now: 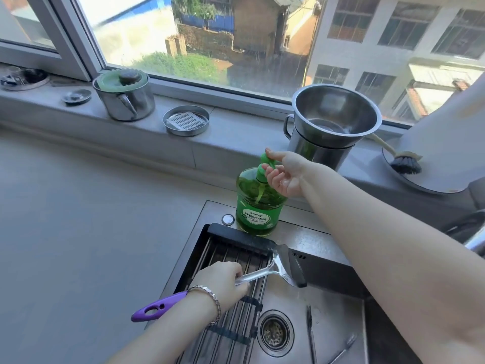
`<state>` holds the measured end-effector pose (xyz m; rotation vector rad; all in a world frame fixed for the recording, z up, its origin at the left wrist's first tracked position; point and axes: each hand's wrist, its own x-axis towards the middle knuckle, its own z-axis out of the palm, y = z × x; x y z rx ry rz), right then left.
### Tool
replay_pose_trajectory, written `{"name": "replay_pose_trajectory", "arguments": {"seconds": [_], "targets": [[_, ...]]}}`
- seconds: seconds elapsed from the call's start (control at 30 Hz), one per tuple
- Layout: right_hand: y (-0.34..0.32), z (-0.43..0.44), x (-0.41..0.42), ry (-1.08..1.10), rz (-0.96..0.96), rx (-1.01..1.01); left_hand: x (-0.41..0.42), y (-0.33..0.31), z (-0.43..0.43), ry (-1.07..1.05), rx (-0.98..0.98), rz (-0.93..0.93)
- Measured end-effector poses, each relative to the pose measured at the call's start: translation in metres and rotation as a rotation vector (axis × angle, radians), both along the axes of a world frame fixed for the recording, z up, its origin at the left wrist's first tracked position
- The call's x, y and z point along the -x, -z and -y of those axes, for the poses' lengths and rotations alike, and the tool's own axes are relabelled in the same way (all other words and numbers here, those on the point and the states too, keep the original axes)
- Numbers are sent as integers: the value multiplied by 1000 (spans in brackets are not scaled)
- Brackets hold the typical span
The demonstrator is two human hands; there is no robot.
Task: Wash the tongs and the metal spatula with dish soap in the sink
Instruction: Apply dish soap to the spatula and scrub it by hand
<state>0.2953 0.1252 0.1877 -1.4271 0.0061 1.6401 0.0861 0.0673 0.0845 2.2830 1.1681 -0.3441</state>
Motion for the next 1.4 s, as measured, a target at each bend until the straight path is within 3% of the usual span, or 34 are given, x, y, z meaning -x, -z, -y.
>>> {"name": "replay_pose_trajectory", "arguments": {"seconds": [0.27, 0.4, 0.53, 0.6, 0.67, 0.73, 0.8, 0.87, 0.93, 1.07, 1.2, 1.33, 1.4], "targets": [[-4, 11, 12, 84, 102, -30, 4, -10, 6, -7, -14, -4], [10, 66, 16, 228, 187, -95, 10, -21, 10, -25, -54, 6], [46, 146, 30, 331, 413, -118, 13, -31, 24, -40, -33, 90], [55, 184, 39, 204, 650, -148, 13, -35, 36, -45, -22, 157], [63, 223, 58, -150, 983, -262, 12, -40, 50, -39, -17, 226], [72, 255, 77, -591, 1442, -409, 10, -44, 63, -4, -34, 263], [83, 273, 70, -790, 1720, -449, 10, -48, 76, 32, -52, 283], [74, 278, 53, -646, 1611, -254, 12, -50, 88, 58, -46, 320], [68, 283, 43, -585, 1536, -203, 14, -52, 99, 95, -57, 347], [64, 295, 64, -931, 1595, -401, 21, -52, 110, 122, -49, 349], [58, 302, 38, -724, 1496, -245, 25, -49, 119, 123, -52, 410], [65, 309, 73, -1013, 1676, -523, 24, -43, 122, 138, -89, 384], [68, 310, 63, -949, 1656, -479, 24, -41, 123, 114, -80, 415]]}}
